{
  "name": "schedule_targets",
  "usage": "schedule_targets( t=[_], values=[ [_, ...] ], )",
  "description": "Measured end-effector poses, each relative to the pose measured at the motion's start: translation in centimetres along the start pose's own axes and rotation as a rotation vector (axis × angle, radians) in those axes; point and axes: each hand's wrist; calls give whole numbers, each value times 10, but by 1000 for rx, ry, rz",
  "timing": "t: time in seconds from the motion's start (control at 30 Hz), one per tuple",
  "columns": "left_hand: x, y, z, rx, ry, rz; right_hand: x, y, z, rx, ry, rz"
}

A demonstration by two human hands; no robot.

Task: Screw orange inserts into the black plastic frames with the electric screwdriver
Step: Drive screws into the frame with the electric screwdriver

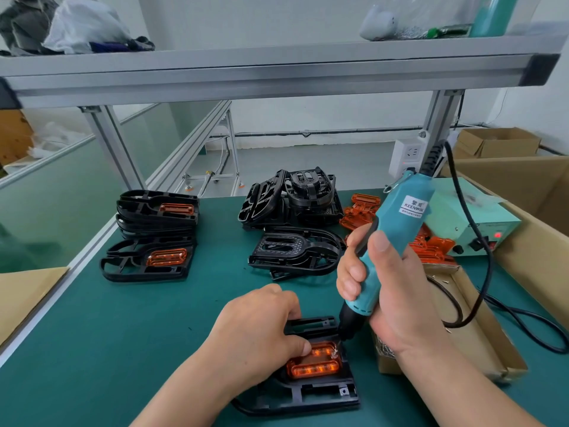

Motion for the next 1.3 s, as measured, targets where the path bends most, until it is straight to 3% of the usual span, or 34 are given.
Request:
schedule_targets(
  t=[0.3, 1.3],
  values=[
    [0, -2, 0, -19, -21, -19, 12, -11, 3, 135, 61, 249],
    [-2, -7, 1, -14, -39, -40, 12, -19, 0, 189, 35, 315]
  ],
)
Point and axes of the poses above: each hand's wrist, its own x-axis away from the middle knuckle, its own y-axis out of the back of the hand, z = x × y, and after that the axes turned 12 degrees about y, right-handed
